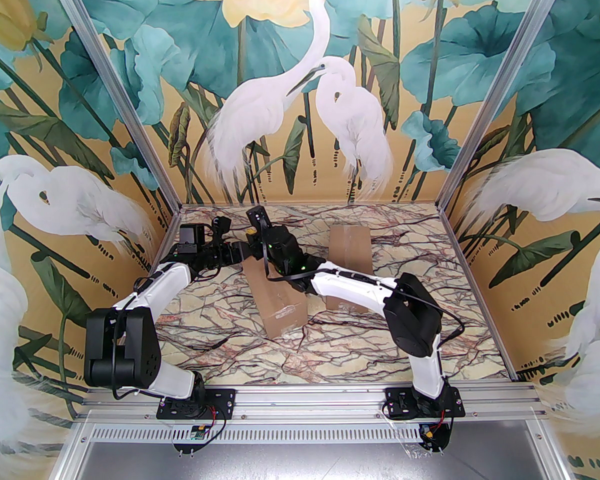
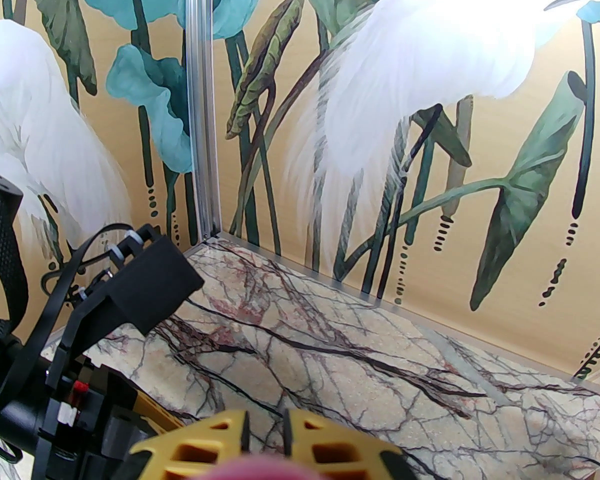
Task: Unpack the express box
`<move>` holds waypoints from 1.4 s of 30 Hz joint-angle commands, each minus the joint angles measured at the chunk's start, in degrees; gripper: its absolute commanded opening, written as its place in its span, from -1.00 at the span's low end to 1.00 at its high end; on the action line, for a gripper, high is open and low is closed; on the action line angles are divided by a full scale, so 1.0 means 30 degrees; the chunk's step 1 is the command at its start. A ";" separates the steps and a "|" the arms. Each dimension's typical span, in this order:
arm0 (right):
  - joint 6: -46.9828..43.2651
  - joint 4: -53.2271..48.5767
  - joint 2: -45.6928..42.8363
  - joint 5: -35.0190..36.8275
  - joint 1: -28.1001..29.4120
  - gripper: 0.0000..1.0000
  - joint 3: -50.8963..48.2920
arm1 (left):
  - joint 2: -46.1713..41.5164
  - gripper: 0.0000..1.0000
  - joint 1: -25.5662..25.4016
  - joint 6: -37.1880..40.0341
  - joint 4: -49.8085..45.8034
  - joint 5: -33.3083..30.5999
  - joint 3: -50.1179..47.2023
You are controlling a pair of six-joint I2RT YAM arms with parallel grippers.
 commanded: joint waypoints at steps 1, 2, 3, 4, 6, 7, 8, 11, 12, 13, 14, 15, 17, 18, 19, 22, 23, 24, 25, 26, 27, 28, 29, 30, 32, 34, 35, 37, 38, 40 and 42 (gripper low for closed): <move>0.0085 -0.1801 -0.0137 0.0795 0.0426 -1.00 0.0235 | 0.0775 -0.05 -0.0140 -0.0258 -0.1732 -0.1522 -0.0173; 0.0267 -0.2048 -0.0203 0.0861 0.0460 -1.00 0.0251 | 0.0765 -0.06 -0.0139 -0.0337 -0.1708 -0.1589 -0.0157; 0.0406 -0.2223 -0.0255 0.0925 0.0488 -1.00 0.0274 | 0.0777 -0.06 -0.0124 -0.0381 -0.1733 -0.1591 -0.0173; 0.0576 -0.2371 -0.0288 0.1046 0.0528 -1.00 0.0220 | 0.0786 -0.06 -0.0140 -0.0410 -0.1713 -0.1649 -0.0189; 0.0778 -0.2690 -0.0362 0.1201 0.0589 -1.00 0.0198 | 0.0773 -0.08 -0.0124 -0.0448 -0.1778 -0.1803 -0.0204; 0.0883 -0.2752 -0.0437 0.1289 0.0620 -1.00 0.0113 | 0.0781 -0.08 -0.0115 -0.0456 -0.1818 -0.1857 -0.0204; 0.0965 -0.2812 -0.0533 0.1364 0.0675 -1.00 0.0051 | 0.0780 -0.09 -0.0140 -0.0469 -0.1847 -0.1937 -0.0203; 0.1187 -0.2749 -0.0896 0.1396 0.0763 -1.00 -0.0210 | 0.0802 -0.10 -0.0130 -0.0514 -0.1996 -0.2136 -0.0175; 0.1315 -0.2807 -0.0986 0.1355 0.0768 -1.00 -0.0231 | 0.0824 -0.10 -0.0133 -0.0547 -0.2004 -0.2166 -0.0170; 0.1411 -0.2907 -0.1058 0.1286 0.0767 -1.00 -0.0248 | 0.0808 -0.10 -0.0138 -0.0592 -0.1998 -0.2210 -0.0159; 0.1528 -0.2953 -0.1120 0.1207 0.0767 -1.00 -0.0278 | 0.0775 -0.11 -0.0135 -0.0604 -0.2027 -0.2225 -0.0160; 0.1591 -0.3077 -0.1159 0.1206 0.0768 -1.00 -0.0293 | 0.0786 -0.10 -0.0134 -0.0633 -0.2019 -0.2249 -0.0200; 0.1704 -0.3407 -0.1220 0.1024 0.0766 -1.00 -0.0278 | 0.0663 -0.11 -0.0132 -0.0653 -0.2076 -0.2250 -0.0232; 0.1792 -0.3582 -0.1244 0.0933 0.0767 -1.00 -0.0232 | 0.0614 -0.11 -0.0126 -0.0647 -0.2092 -0.2227 -0.0262; 0.1866 -0.3664 -0.1260 0.0842 0.0767 -1.00 -0.0247 | 0.0502 -0.11 -0.0122 -0.0664 -0.2115 -0.2168 -0.0290; 0.1857 -0.3715 -0.1046 0.0473 0.0661 -1.00 -0.0213 | 0.0020 -0.10 -0.0142 -0.0641 -0.2057 -0.1916 -0.0588; 0.1945 -0.3819 -0.0905 0.0286 0.0570 -1.00 -0.0070 | -0.0235 -0.07 -0.0142 -0.0624 -0.2027 -0.1854 -0.0742; 0.2040 -0.3928 -0.0790 0.0114 0.0511 -1.00 0.0044 | -0.0406 -0.05 -0.0157 -0.0614 -0.2002 -0.1806 -0.0861; 0.2097 -0.3931 -0.0689 -0.0132 0.0405 -1.00 0.0153 | -0.0610 -0.02 -0.0171 -0.0524 -0.1997 -0.1614 -0.0980; 0.2105 -0.3931 -0.0587 -0.0294 0.0320 -1.00 0.0235 | -0.0805 0.01 -0.0197 -0.0451 -0.2025 -0.1492 -0.1098; 0.2055 -0.3865 -0.0532 -0.0473 0.0269 -1.00 0.0286 | -0.0989 0.02 -0.0228 -0.0348 -0.2055 -0.1353 -0.1230; 0.1874 -0.3675 -0.0502 -0.0718 0.0168 -1.00 0.0282 | -0.1159 0.04 -0.0317 -0.0228 -0.2135 -0.1220 -0.1349; 0.1705 -0.3456 -0.0471 -0.1013 0.0084 -1.00 0.0305 | -0.1348 0.05 -0.0418 -0.0157 -0.2237 -0.1232 -0.1473; 0.1590 -0.3308 -0.0433 -0.1354 -0.0029 -1.00 0.0295 | -0.1437 0.06 -0.0513 -0.0064 -0.2333 -0.1167 -0.1521; 0.1493 -0.3130 -0.0382 -0.1875 -0.0305 -1.00 0.0344 | -0.1569 0.07 -0.0747 -0.0036 -0.2540 -0.1068 -0.1696; 0.1402 -0.3014 -0.0381 -0.2462 -0.0558 -1.00 0.0371 | -0.1682 0.06 -0.0929 0.0055 -0.2745 -0.1003 -0.1871; 0.1254 -0.2990 -0.0381 -0.2634 -0.0637 -1.00 0.0415 | -0.1794 0.07 -0.0965 0.0062 -0.2890 -0.1037 -0.1942; 0.0916 -0.2863 -0.0366 -0.3298 -0.0753 -1.00 0.0427 | -0.2142 0.06 -0.0963 0.0070 -0.3101 -0.1014 -0.2086; 0.0824 -0.2798 -0.0352 -0.3737 -0.0800 -1.00 0.0425 | -0.2359 0.06 -0.0963 0.0036 -0.3190 -0.0954 -0.2165; 0.0757 -0.2767 -0.0294 -0.4577 -0.0848 -1.00 0.0518 | -0.2774 0.06 -0.0970 0.0023 -0.3362 -0.0964 -0.2335; 0.0926 -0.2864 -0.0211 -0.4987 -0.0845 -1.00 0.0556 | -0.3041 0.16 -0.0963 0.0334 -0.3593 -0.1382 -0.2275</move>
